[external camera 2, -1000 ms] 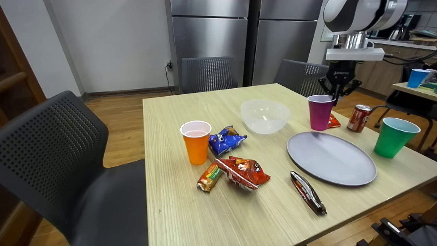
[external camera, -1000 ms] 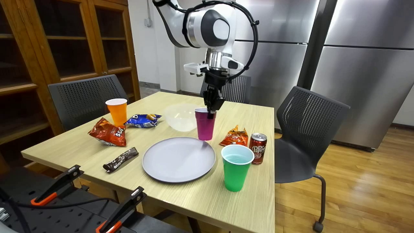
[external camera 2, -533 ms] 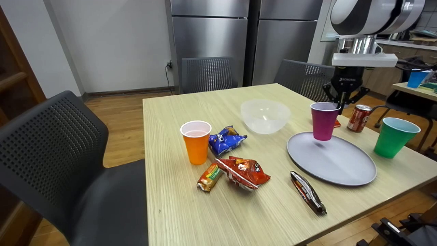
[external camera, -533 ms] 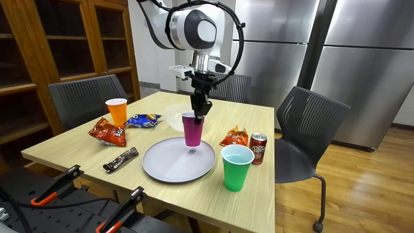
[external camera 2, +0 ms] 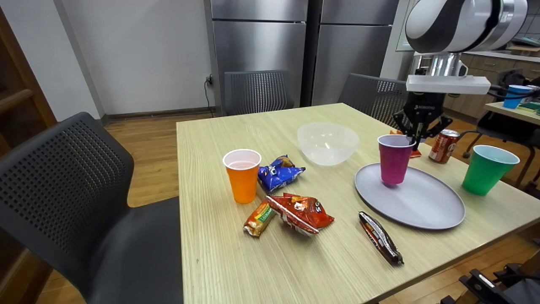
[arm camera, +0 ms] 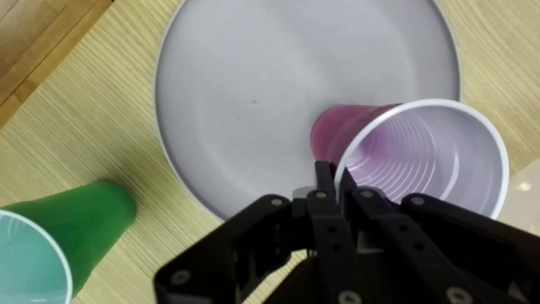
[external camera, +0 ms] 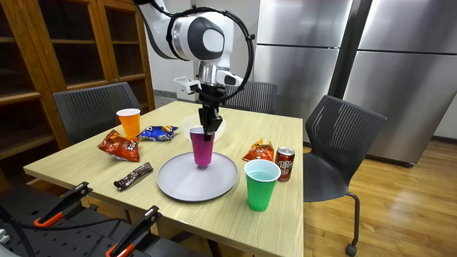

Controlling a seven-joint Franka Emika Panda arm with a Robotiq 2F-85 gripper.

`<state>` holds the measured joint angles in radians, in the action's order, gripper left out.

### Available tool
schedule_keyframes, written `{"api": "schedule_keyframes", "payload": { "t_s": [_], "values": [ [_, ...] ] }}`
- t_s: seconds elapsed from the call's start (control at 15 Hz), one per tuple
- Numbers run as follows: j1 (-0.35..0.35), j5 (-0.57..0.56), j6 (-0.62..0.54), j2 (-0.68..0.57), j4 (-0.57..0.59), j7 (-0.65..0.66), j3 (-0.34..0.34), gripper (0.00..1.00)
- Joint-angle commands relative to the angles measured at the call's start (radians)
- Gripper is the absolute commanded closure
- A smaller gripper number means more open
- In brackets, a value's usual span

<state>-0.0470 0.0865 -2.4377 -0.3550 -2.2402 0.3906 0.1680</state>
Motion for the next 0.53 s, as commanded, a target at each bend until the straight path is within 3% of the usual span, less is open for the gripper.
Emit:
{"api": "schedule_keyframes", "payload": {
  "t_s": [0.0,0.47],
  "values": [
    [0.001,0.023,-0.041,0.022,-0.029,0.006,-0.016,0.99],
    [0.001,0.026,-0.060,0.007,-0.024,0.009,-0.017,0.99]
  ]
}}
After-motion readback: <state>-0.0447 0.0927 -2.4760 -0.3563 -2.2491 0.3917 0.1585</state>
